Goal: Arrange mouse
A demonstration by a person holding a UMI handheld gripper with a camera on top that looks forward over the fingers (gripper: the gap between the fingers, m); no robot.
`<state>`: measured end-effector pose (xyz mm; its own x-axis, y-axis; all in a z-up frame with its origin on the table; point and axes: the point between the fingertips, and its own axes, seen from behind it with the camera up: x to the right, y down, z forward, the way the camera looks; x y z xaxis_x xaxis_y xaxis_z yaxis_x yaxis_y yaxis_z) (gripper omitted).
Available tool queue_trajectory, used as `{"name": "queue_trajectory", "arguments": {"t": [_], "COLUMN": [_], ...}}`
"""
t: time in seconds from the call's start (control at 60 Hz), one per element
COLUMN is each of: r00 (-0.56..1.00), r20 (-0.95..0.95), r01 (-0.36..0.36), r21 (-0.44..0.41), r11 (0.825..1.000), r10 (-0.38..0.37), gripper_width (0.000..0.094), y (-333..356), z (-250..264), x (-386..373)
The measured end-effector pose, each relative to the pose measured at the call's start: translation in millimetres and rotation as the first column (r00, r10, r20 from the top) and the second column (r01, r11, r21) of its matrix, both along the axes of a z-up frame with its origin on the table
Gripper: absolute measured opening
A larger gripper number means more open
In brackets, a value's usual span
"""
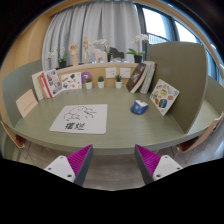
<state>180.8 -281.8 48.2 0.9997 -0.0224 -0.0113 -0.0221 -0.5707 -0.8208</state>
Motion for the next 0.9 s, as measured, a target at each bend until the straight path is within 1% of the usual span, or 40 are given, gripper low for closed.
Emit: {"name": "queue_trajectory", "arguments": {"t": [0.117, 0.217, 0.367, 0.567, 0.667, 0.717, 0.9], "r00": [0.996, 0.994, 0.995, 0.999, 1.000, 1.000, 0.998], "r20": [0.036, 0.038, 0.051, 0.030, 0.020, 0.022, 0.003], "r01": [0.078, 0.099, 0.084, 0.040, 0.015, 0.015, -0.062], "r21": [-0.015, -0.009, -0.004, -0.035, -0.067, -0.078, -0.102], "r11": [0.997, 0.995, 0.996, 0.999, 0.998, 0.997, 0.993], "r10": [-0.077, -0.098, -0.084, -0.039, -0.014, -0.013, 0.063], "gripper_width": [0.0826, 0.0830, 0.0833, 0.0831, 0.0833, 0.0849, 0.0829], "y": [23, 57, 123, 207, 236, 249, 285], "z": [-16, -17, -20, -34, -44, -46, -49], "x": [58, 89, 116, 125, 123, 125, 113]}}
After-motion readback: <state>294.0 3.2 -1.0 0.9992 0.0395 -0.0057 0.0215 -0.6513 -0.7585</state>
